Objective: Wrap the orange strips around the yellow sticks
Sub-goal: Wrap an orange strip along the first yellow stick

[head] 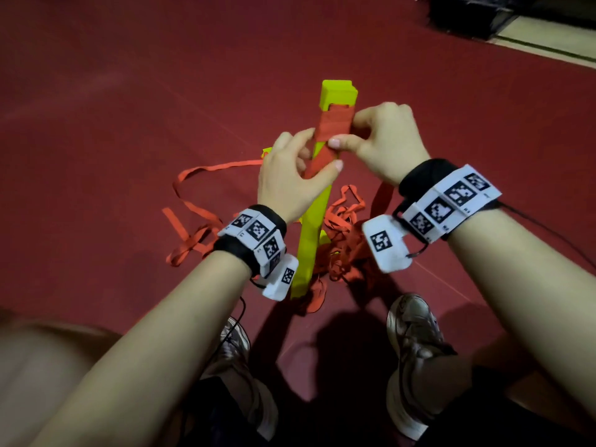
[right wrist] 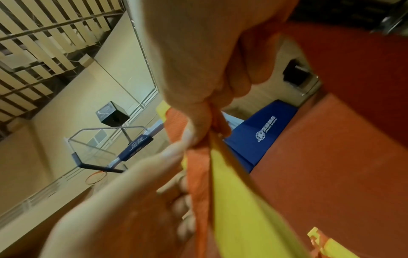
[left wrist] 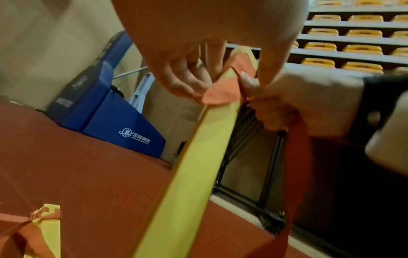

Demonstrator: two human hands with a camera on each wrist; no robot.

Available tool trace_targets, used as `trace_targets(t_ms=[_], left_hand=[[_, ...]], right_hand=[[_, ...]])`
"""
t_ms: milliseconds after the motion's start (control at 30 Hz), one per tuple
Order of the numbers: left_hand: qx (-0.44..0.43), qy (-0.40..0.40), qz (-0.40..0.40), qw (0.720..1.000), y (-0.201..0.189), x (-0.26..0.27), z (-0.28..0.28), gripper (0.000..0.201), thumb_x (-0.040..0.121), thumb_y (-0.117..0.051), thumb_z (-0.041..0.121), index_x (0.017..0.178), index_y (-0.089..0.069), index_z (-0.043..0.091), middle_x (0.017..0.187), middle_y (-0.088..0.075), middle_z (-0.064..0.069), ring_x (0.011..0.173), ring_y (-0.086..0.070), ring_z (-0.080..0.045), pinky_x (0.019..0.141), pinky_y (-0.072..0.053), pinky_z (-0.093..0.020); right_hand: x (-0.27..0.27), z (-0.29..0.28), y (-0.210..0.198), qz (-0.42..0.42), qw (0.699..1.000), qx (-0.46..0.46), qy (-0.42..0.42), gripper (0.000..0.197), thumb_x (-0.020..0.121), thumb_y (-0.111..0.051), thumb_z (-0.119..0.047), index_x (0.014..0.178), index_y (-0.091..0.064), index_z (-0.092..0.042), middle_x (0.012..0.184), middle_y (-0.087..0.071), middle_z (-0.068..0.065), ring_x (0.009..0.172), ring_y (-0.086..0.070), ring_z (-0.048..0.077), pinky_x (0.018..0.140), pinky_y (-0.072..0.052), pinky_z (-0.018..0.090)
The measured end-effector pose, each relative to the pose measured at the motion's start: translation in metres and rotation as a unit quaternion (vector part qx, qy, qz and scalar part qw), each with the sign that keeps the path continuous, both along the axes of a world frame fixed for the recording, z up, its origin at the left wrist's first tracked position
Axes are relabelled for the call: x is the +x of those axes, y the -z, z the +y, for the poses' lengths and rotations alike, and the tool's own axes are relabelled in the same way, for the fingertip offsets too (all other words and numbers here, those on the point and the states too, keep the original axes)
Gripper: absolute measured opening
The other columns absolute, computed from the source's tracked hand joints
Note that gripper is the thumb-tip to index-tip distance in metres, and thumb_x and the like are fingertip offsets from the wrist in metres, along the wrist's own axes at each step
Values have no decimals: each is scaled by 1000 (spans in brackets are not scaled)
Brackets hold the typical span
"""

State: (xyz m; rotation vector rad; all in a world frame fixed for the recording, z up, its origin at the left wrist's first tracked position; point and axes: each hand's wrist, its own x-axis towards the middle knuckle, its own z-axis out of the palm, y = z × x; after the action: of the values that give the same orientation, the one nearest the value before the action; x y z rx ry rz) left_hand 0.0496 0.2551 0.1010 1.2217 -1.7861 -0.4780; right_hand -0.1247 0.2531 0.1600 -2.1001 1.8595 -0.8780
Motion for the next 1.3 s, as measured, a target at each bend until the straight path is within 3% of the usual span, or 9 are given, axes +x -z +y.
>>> trace_targets(t_ms=[200, 267, 400, 533, 700, 833, 1033, 1167, 1300], left_hand=[[191, 171, 178, 950, -17, 15, -12, 41, 73, -83, 13, 110, -66, 12, 80, -62, 6, 56, -56, -11, 54, -49, -25], [238, 225, 165, 930, -18, 16, -14, 49, 70, -85, 16, 115, -66, 13, 93, -67, 2, 72, -61, -13, 66, -51, -25], [388, 343, 268, 812, -12, 23, -11, 60, 63, -83, 18, 120, -65, 13, 116, -63, -11, 111, -59, -28, 101, -45, -49], [424, 425, 314, 736, -3, 32, -7, 43, 76, -83, 26, 116, -73, 14, 109, -75, -4, 102, -71, -19, 89, -56, -35], [385, 343, 315, 797, 6, 29, -13, 48, 64, -93, 40, 105, -79, 18, 107, -76, -4, 106, -70, -20, 102, -45, -45], [356, 257, 342, 831, 7, 21, -14, 56, 63, -95, 36, 110, -74, 15, 98, -76, -2, 95, -71, -15, 89, -48, -34], [299, 181, 367, 862, 5, 3, -10, 56, 83, -70, 5, 136, -54, 2, 103, -75, -4, 98, -69, -15, 91, -54, -27], [257, 128, 364, 886, 6, -6, -11, 48, 76, -77, 9, 121, -63, 9, 99, -74, -9, 96, -69, -22, 92, -54, -33], [208, 90, 349, 909, 5, -8, -13, 42, 73, -71, 3, 113, -62, 13, 90, -74, -4, 77, -68, -8, 67, -53, -19]], right_hand=[[-20, -9, 3, -67, 989, -1, -134, 79, 68, -65, -81, 93, -77, -8, 96, -69, 27, 91, -61, 5, 72, -53, 47], [-21, -9, 4, -79, 983, 9, -166, 69, 70, -70, -75, 96, -79, -12, 99, -70, 27, 109, -67, 29, 78, -54, 53], [-14, -8, 2, -91, 973, 22, -211, 72, 70, -74, -70, 90, -76, -1, 95, -70, 29, 100, -71, 25, 76, -54, 53], [-10, -4, -3, -95, 972, 26, -214, 54, 72, -75, -56, 85, -76, -3, 86, -69, 29, 77, -54, 9, 69, -53, 48], [-6, -2, -1, -83, 980, 17, -181, 34, 83, -76, -43, 76, -76, -10, 64, -66, 15, 62, -58, 26, 66, -51, 37], [-1, 0, 2, -78, 988, -13, -131, 23, 90, -72, -31, 75, -75, -14, 58, -68, 4, 56, -64, 11, 65, -43, 15], [6, -4, 5, -23, 998, -22, -58, 22, 88, -61, -32, 68, -67, -23, 65, -70, 3, 68, -62, 26, 77, -51, 39], [11, 1, 1, -12, 999, -10, -52, 32, 79, -45, -39, 63, -62, -17, 61, -63, 10, 62, -55, 30, 70, -50, 42], [19, 10, -2, -10, 998, -4, -64, 50, 77, -39, -61, 60, -61, -20, 57, -59, 7, 60, -54, 30, 64, -49, 42]])
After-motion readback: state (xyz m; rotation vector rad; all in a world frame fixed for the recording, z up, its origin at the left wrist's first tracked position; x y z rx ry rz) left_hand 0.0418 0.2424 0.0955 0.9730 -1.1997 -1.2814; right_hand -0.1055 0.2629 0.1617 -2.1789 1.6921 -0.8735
